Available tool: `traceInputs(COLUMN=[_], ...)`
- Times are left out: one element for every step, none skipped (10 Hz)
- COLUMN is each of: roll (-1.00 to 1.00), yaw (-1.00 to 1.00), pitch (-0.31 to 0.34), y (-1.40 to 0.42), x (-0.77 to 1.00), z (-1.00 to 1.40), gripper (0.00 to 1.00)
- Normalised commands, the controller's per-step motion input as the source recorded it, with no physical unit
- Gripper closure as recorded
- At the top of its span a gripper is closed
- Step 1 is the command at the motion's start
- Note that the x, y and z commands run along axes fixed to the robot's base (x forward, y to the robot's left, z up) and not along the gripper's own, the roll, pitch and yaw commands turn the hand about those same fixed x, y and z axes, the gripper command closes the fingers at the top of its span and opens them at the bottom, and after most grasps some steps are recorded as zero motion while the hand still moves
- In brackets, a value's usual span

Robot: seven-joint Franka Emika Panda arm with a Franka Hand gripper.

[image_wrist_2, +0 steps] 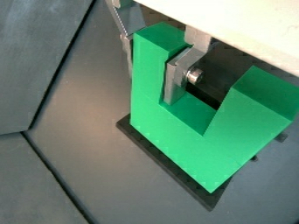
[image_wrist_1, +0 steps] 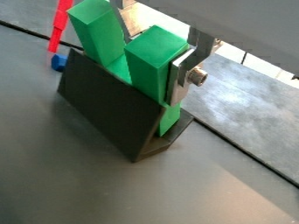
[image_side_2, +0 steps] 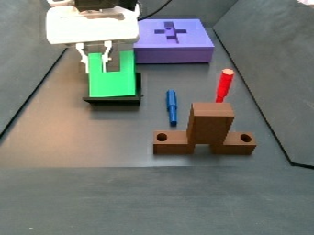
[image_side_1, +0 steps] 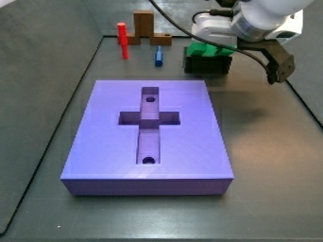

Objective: Pick up the green object. Move up. Place the green object on the fixture. Regrasp the green object. Move to above the board. Insert the green object.
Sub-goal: Regrasp the green object, then move to above the board.

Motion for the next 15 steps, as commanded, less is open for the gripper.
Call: traceInputs(roll=[0.00, 0.00, 0.00, 0.00, 0.00, 0.00, 0.00, 0.00, 0.00, -0.01, -0.07, -0.03, -0.01, -0.03, -0.02], yaw=[0.00, 0.00, 0.00, 0.00, 0.00, 0.00, 0.00, 0.00, 0.00, 0.09, 0.08, 0.07, 0.06, 0.03, 0.02], pitch=[0.000, 0.000, 0.000, 0.000, 0.000, 0.000, 0.000, 0.000, 0.000, 0.065, 0.042, 0.003, 0.015, 0.006, 0.010], y=[0.00, 0.00, 0.00, 0.00, 0.00, 0.00, 0.00, 0.00, 0.00, 0.03, 0.03, 0.04, 0.02, 0.02, 0.02], x=[0.00, 0.00, 0.00, 0.00, 0.00, 0.00, 0.00, 0.00, 0.00, -0.04, -0.06, -0.06, -0.05, -0.04, -0.03], z=[0.00, 0.00, 0.00, 0.00, 0.00, 0.00, 0.00, 0.00, 1.40, 1.40, 1.40, 1.40, 1.40, 1.40, 1.40], gripper=[1.00, 1.00, 1.00, 1.00, 1.00, 1.00, 1.00, 1.00, 1.00, 1.00, 1.00, 1.00, 1.00, 1.00, 1.00])
